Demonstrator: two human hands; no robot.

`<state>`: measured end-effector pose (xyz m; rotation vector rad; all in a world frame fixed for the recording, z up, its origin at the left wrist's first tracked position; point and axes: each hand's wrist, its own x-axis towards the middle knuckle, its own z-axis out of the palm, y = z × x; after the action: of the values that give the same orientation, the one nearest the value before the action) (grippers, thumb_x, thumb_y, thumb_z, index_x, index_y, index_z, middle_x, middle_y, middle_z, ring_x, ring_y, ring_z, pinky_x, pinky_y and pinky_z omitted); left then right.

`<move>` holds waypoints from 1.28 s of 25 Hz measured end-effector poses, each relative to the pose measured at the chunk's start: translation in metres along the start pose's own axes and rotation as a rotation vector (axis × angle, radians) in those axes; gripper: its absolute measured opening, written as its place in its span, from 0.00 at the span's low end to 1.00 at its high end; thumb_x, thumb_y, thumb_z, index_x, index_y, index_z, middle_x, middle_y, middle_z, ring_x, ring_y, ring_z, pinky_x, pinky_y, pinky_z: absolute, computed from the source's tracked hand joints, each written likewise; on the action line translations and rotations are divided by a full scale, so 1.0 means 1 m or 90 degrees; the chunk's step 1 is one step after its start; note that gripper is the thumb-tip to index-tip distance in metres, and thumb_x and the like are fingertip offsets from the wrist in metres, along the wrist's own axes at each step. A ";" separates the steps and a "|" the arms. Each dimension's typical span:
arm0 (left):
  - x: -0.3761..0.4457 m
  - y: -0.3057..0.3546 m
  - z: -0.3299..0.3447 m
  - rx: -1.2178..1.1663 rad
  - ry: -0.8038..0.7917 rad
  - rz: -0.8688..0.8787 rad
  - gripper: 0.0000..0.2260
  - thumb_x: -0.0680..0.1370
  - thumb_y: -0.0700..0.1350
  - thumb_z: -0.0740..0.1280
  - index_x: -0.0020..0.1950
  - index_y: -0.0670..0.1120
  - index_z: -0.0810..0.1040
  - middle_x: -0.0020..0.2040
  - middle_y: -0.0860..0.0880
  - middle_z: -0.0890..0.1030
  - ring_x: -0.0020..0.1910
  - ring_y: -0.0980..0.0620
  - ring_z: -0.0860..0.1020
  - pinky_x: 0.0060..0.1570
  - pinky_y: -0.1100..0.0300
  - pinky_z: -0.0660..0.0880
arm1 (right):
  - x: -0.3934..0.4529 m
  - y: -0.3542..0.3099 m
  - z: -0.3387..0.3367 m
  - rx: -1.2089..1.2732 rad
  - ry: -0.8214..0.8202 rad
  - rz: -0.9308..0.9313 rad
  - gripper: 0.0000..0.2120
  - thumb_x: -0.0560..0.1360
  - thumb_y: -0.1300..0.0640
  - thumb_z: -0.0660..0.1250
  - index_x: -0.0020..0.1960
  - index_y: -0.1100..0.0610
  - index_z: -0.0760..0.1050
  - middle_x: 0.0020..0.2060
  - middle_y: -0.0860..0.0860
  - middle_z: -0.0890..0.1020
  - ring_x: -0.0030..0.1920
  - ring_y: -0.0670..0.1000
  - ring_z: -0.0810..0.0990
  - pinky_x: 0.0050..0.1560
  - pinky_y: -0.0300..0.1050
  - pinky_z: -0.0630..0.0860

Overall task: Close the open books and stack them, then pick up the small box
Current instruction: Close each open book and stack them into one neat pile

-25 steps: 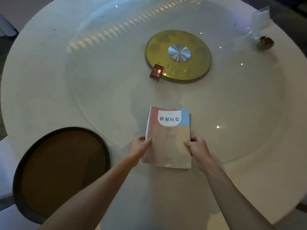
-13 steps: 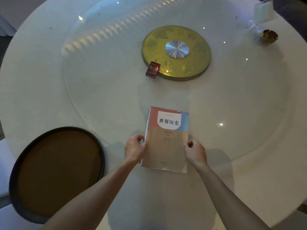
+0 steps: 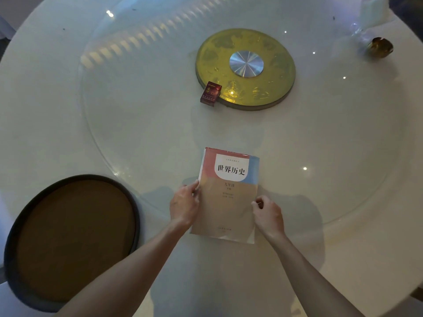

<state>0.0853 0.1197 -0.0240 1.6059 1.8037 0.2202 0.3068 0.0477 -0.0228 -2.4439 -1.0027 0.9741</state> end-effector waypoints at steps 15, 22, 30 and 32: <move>0.021 -0.002 -0.005 -0.112 -0.010 -0.068 0.12 0.79 0.51 0.65 0.54 0.51 0.88 0.49 0.51 0.88 0.49 0.48 0.85 0.46 0.53 0.80 | 0.015 -0.013 0.006 0.079 0.017 0.057 0.17 0.81 0.54 0.65 0.34 0.56 0.73 0.29 0.49 0.77 0.34 0.54 0.75 0.34 0.47 0.69; 0.025 -0.003 -0.004 -0.222 -0.066 -0.167 0.09 0.75 0.52 0.67 0.42 0.57 0.88 0.44 0.54 0.88 0.48 0.50 0.85 0.50 0.50 0.82 | 0.017 -0.013 0.006 0.129 -0.005 0.112 0.17 0.77 0.49 0.65 0.40 0.62 0.78 0.31 0.55 0.81 0.35 0.59 0.78 0.38 0.52 0.76; 0.043 0.019 -0.007 -0.284 -0.078 -0.201 0.07 0.71 0.55 0.68 0.35 0.60 0.85 0.39 0.57 0.87 0.43 0.52 0.85 0.48 0.48 0.83 | 0.043 -0.016 -0.008 0.173 -0.021 0.122 0.20 0.68 0.42 0.67 0.42 0.59 0.84 0.39 0.59 0.88 0.44 0.64 0.87 0.48 0.65 0.85; 0.056 0.030 -0.009 -0.279 -0.082 -0.198 0.09 0.72 0.54 0.68 0.32 0.61 0.83 0.40 0.56 0.88 0.44 0.50 0.85 0.49 0.49 0.83 | 0.057 -0.024 -0.014 0.177 -0.015 0.113 0.21 0.68 0.43 0.67 0.43 0.62 0.83 0.41 0.61 0.88 0.45 0.65 0.87 0.47 0.66 0.85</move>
<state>0.1053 0.1807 -0.0223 1.0013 1.7304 0.3322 0.3341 0.1043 -0.0273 -2.3195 -0.6164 1.1197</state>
